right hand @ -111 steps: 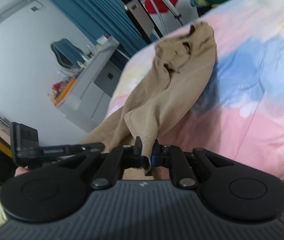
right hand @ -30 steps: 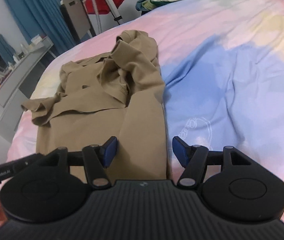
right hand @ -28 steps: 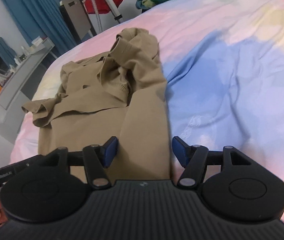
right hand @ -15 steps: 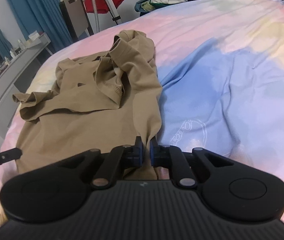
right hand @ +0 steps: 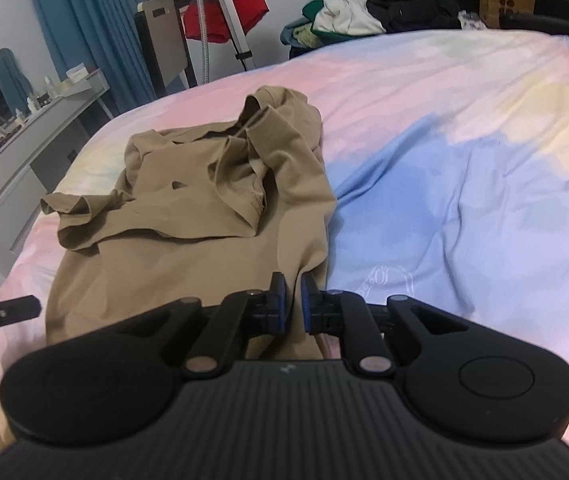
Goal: Fold clothes
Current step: 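Grasp the folded shirt edge with both grippers and fold it again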
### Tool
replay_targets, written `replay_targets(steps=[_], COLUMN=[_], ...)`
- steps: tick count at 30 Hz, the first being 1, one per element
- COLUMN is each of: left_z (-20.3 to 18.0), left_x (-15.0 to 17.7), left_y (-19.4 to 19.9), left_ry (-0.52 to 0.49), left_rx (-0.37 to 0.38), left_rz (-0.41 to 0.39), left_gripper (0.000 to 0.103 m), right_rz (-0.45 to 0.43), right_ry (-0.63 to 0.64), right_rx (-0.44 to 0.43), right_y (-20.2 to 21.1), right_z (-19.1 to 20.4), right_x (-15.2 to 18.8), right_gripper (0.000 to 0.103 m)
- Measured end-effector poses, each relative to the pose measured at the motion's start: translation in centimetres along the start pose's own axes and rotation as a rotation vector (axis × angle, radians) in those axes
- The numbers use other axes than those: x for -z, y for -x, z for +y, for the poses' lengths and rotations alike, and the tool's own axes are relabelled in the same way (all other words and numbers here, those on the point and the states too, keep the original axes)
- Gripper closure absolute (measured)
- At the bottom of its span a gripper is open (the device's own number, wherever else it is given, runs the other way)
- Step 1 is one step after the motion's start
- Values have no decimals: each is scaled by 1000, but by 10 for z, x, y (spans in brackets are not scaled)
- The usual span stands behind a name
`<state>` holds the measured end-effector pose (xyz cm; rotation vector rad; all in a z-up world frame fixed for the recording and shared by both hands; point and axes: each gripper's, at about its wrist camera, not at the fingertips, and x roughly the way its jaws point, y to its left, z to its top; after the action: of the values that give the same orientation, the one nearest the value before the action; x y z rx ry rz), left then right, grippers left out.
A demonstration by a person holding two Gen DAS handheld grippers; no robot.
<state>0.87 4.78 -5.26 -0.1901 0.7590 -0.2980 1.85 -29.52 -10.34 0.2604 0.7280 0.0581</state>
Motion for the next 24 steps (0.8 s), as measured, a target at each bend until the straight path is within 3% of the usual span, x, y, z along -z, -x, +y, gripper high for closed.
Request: replay_targets(steps=[5, 10, 19, 24], left_z=[-16, -19, 13, 28], left_x=[10, 16, 28, 38], left_y=[17, 16, -18, -35], left_ry=[-25, 22, 336, 484], left_rx=[21, 70, 204, 251], left_rz=[-20, 24, 201, 227], left_gripper=[45, 36, 34, 33], right_rz=[-27, -48, -50, -52], right_ry=[24, 38, 54, 56], right_rx=[2, -11, -27, -38], right_y=[5, 10, 10, 11], right_z=[5, 10, 17, 20], right_x=[-3, -4, -4, -4], right_gripper=[91, 91, 91, 90])
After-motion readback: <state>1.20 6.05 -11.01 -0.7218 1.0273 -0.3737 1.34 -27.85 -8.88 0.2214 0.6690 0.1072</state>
